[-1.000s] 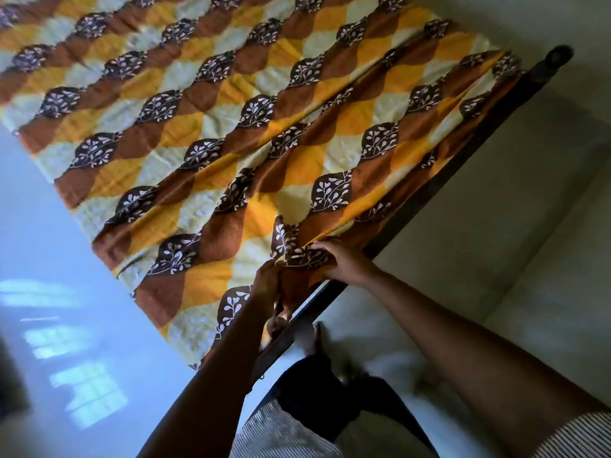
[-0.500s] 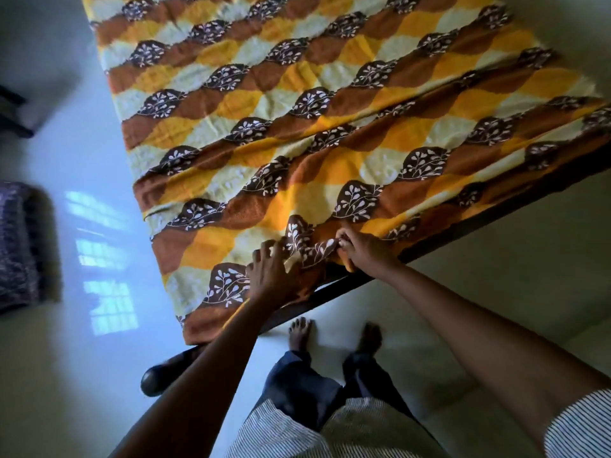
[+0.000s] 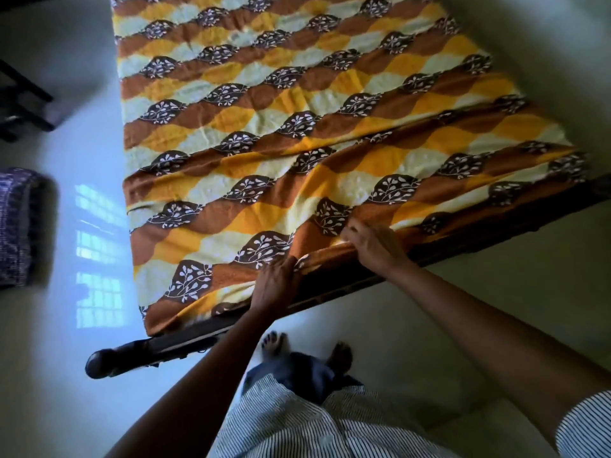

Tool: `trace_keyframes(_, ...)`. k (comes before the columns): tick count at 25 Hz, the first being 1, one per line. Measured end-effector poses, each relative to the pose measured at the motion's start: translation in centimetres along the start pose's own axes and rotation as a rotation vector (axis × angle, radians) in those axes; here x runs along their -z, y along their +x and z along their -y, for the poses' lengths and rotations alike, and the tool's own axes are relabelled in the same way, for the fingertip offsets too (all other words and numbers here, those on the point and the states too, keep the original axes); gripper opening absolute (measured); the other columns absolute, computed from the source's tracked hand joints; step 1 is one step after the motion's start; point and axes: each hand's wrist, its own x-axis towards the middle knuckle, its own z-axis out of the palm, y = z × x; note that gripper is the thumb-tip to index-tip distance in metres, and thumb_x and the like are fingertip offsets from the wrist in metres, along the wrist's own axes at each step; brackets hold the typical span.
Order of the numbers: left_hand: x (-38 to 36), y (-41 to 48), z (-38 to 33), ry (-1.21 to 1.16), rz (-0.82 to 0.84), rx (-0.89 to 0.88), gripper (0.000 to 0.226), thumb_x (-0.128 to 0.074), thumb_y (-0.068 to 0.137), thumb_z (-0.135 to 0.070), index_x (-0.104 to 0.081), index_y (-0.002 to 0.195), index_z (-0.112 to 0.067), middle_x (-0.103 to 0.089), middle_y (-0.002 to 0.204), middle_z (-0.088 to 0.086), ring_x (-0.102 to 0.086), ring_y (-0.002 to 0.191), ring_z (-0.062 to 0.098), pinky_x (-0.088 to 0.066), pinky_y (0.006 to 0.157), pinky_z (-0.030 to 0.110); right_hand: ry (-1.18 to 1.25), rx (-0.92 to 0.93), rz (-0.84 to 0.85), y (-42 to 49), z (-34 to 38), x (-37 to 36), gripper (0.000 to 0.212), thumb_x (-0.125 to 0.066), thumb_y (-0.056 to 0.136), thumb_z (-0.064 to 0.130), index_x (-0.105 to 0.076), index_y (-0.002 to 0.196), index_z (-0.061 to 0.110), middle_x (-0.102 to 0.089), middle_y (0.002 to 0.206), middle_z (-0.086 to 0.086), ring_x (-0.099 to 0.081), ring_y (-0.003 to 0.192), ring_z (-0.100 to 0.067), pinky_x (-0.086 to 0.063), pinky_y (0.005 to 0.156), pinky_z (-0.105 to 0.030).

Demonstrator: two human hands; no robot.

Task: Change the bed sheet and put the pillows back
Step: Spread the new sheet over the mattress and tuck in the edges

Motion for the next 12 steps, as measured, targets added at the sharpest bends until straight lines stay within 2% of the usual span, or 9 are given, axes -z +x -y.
trace_keyframes(2,-0.4,-0.5,0.5,0.004,0.045,0.004,0.069,-0.017,0.069,-0.045,-0.063,0.103,-0.007,-0.063,0.100,0.019,-0.057,0.097,0.035,-0.042,0.079,0.040,0.033,-0.119,-0.123,-0.6,-2.4,0.5,0.027,-0.049,0.084,-0.003,-0.064,0.103,0.008,-0.060,0.108,-0.010,-0.056,0.101,-0.029,-0.041,0.076,-0.034)
trace_keyframes(3,-0.8,-0.6,0.2,0.019,0.070,0.022,0.070,-0.020,0.069,-0.049,-0.061,0.109,-0.010,-0.061,0.109,0.016,-0.054,0.104,0.034,-0.041,0.084,0.040,0.091,-0.203,-0.154,-0.9,-3.3,0.8,0.025,-0.049,0.084,-0.002,-0.065,0.101,0.007,-0.063,0.103,-0.011,-0.057,0.099,-0.030,-0.038,0.074,-0.032)
trace_keyframes(5,-1.2,-0.1,-2.3,0.002,0.089,0.047,0.072,-0.033,0.072,-0.057,-0.047,0.131,-0.018,-0.047,0.130,0.009,-0.043,0.119,0.029,-0.036,0.095,0.041,0.255,-0.310,-0.127,-1.0,-4.2,1.6,0.024,-0.048,0.084,0.001,-0.061,0.103,0.008,-0.065,0.099,-0.012,-0.061,0.091,-0.032,-0.034,0.065,-0.030)
trace_keyframes(6,-1.4,0.9,-4.2,-0.010,0.062,0.017,0.074,-0.042,0.074,-0.058,-0.039,0.138,-0.021,-0.042,0.135,0.007,-0.039,0.122,0.027,-0.033,0.099,0.041,0.311,-0.285,-0.087,-0.9,-4.4,2.1,0.027,-0.049,0.082,0.001,-0.058,0.105,0.009,-0.065,0.101,-0.012,-0.061,0.092,-0.033,-0.036,0.063,-0.030)
trace_keyframes(8,-2.0,3.9,-8.4,0.004,0.028,-0.049,0.072,-0.056,0.078,-0.054,-0.035,0.140,-0.024,-0.047,0.134,0.008,-0.043,0.121,0.028,-0.033,0.100,0.041,0.289,-0.123,0.011,-1.0,-5.0,3.1,0.039,-0.054,0.077,0.006,-0.054,0.115,0.014,-0.061,0.115,-0.008,-0.059,0.100,-0.032,-0.041,0.068,-0.031)
trace_keyframes(10,-2.5,7.5,-11.5,-0.067,0.101,-0.009,0.056,-0.060,0.083,-0.046,-0.044,0.132,-0.025,-0.060,0.121,0.010,-0.055,0.110,0.030,-0.043,0.089,0.038,0.180,-0.024,0.127,-0.7,-7.2,3.6,0.051,-0.059,0.079,0.015,-0.048,0.129,0.019,-0.053,0.133,-0.003,-0.055,0.113,-0.027,-0.045,0.079,-0.031)
trace_keyframes(12,-2.4,9.6,-13.0,-0.094,0.175,0.032,0.046,-0.062,0.082,-0.047,-0.051,0.122,-0.026,-0.065,0.109,0.009,-0.062,0.097,0.029,-0.050,0.078,0.038,0.143,-0.028,0.216,-0.5,-10.6,3.7,0.053,-0.060,0.084,0.019,-0.045,0.134,0.022,-0.045,0.141,-0.002,-0.051,0.119,-0.024,-0.044,0.086,-0.031)
